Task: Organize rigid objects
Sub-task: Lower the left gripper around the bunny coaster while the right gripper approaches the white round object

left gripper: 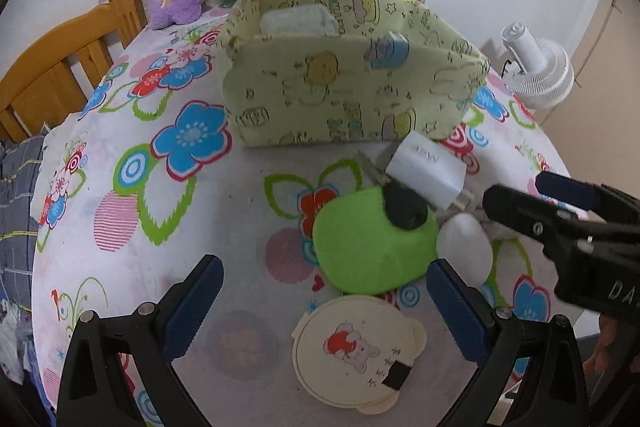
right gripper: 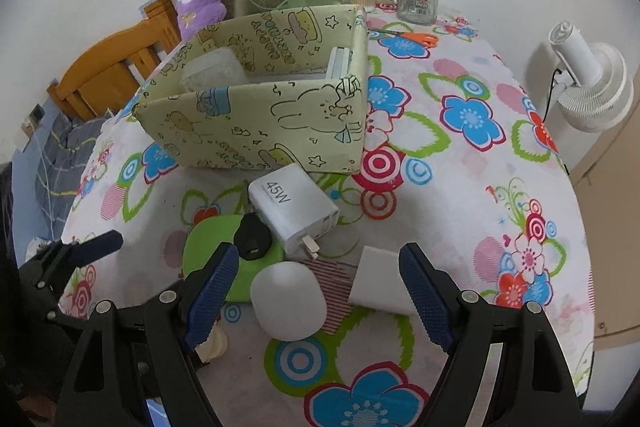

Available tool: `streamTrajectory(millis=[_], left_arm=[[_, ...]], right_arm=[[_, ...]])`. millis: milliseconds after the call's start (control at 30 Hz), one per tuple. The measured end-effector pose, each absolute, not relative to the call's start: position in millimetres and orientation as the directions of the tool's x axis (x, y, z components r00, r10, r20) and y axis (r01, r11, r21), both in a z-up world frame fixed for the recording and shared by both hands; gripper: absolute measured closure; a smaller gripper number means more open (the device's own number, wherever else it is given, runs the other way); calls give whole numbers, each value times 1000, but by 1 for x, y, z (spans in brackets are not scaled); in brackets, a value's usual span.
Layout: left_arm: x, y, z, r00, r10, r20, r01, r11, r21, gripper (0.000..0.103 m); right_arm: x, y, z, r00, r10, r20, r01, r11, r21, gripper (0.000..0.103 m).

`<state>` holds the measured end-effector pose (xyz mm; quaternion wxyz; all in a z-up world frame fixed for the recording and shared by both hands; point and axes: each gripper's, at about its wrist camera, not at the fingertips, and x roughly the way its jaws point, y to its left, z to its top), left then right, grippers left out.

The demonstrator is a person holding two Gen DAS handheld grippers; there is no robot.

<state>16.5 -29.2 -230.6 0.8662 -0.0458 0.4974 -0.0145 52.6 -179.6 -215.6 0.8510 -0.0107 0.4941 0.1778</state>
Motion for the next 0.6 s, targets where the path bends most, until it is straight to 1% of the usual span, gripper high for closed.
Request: streamTrajectory(millis=[233,400,600], left_arm=[[11,-32,-239,508,-87,-857,4,995,-99,1],[8,-36,-246,505,-90,-858,27,996,-89,1],[3,-39,-253,493,-98,-865,34,995,-93,1]], right_arm=[[46,-177,-222,454,309,-836,-308,935,178,19],[37,-168,-229,455,295,-840,-364,923,127,19],[32,-171,-241,435,283,-855,-351,928,128,23]])
